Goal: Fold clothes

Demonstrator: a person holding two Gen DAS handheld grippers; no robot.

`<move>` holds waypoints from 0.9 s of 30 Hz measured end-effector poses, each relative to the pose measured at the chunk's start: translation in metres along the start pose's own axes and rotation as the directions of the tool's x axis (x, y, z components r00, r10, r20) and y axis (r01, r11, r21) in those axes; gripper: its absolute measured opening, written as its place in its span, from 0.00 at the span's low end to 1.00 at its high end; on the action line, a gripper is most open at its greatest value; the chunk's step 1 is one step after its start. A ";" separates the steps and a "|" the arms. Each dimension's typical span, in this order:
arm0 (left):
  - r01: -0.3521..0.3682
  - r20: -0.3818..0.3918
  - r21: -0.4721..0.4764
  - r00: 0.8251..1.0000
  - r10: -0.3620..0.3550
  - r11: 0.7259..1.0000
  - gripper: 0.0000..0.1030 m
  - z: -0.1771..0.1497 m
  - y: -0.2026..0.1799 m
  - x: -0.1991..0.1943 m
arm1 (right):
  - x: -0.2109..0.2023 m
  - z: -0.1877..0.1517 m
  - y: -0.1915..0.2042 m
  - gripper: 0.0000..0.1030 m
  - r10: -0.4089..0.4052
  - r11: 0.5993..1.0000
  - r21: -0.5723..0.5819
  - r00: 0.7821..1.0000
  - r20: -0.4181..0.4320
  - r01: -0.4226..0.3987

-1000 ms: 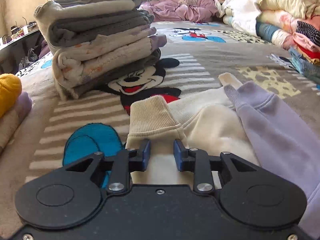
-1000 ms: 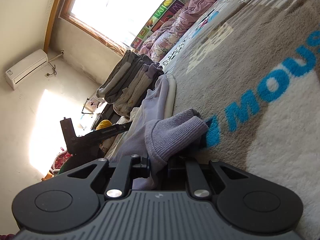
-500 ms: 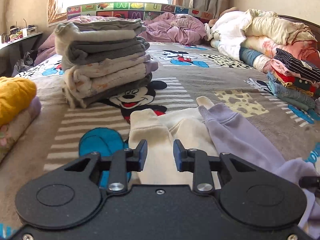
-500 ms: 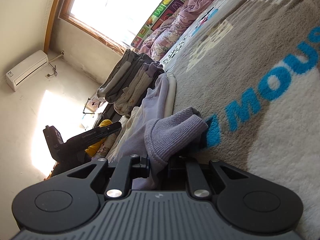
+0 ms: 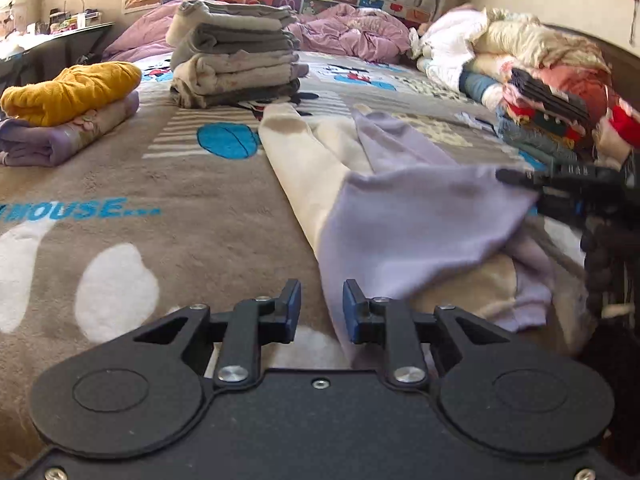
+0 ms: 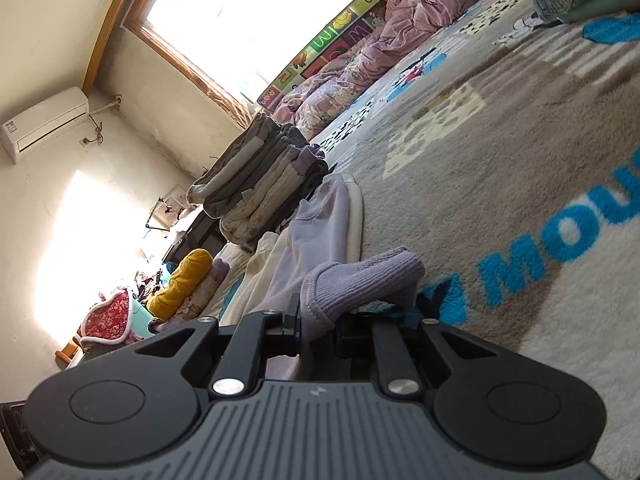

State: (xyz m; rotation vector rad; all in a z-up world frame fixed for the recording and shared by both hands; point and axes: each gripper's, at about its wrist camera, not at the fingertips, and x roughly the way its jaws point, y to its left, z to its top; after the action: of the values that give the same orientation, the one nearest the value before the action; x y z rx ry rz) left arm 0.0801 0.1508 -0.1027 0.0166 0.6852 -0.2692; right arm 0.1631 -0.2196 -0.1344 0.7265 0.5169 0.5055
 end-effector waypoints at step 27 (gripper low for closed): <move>0.185 0.055 0.169 0.979 -0.196 0.968 0.20 0.015 -0.013 0.019 | 0.016 0.034 0.004 0.24 -0.144 0.988 -0.056 0.989 -0.026 0.142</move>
State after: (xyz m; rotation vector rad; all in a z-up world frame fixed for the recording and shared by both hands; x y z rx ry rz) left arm 0.1008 0.1315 -0.1019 0.0974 0.5927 -0.5083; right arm 0.1949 -0.2236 -0.1140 0.6256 0.5763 0.3954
